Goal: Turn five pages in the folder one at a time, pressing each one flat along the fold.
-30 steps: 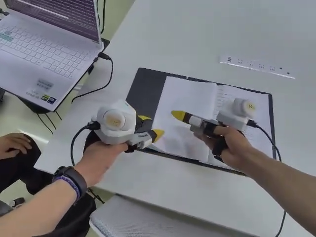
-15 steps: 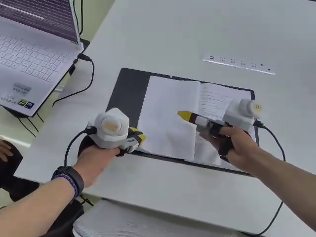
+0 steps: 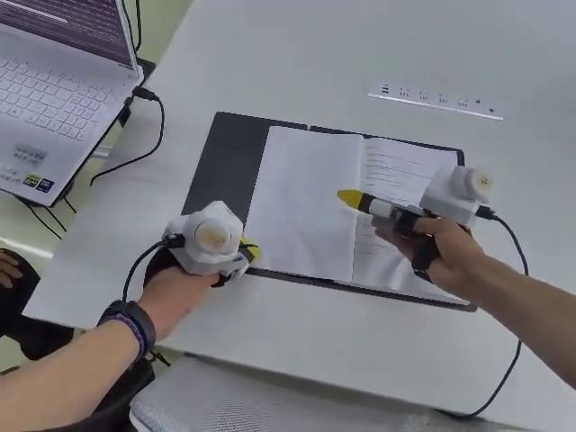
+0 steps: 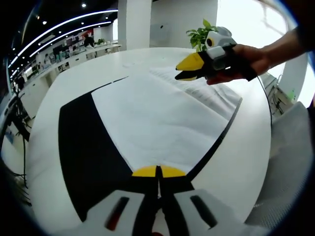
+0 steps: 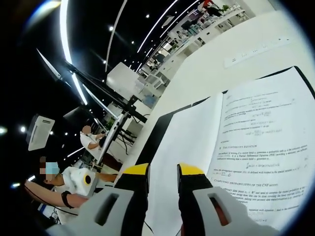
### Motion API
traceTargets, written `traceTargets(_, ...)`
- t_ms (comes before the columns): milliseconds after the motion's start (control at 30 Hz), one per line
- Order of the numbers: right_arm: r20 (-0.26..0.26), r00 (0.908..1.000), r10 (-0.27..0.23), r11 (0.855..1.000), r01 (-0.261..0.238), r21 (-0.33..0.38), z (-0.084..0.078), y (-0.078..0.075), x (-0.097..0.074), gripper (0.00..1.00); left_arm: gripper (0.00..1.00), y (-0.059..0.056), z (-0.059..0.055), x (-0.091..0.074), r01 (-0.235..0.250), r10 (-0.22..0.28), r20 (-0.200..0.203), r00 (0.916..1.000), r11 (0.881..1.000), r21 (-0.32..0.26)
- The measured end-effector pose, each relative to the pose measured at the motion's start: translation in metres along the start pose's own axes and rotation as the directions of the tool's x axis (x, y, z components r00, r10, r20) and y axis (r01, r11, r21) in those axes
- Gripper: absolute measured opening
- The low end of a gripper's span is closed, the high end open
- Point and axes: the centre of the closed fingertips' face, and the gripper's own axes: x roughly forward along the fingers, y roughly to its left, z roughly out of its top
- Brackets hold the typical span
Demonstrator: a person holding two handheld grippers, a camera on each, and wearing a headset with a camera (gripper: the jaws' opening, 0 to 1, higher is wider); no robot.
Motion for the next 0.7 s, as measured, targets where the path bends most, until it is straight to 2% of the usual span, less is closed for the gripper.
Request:
traceTargets(433, 0.024, 0.9997, 0.007, 1.0, -0.007, -0.005, 0.017, -0.02, 0.006, 0.15, 0.0, 0.002, -0.001, 0.0, -0.012, 0.012, 0.005, 0.9999, 1.0, -0.011)
traceTargets(700, 0.005, 1.0, -0.004, 1.0, 0.004, -0.029, 0.01, -0.033, 0.01, 0.06, 0.0, 0.001, 0.0, -0.001, -0.013, 0.013, 0.001, 0.9999, 1.0, -0.009)
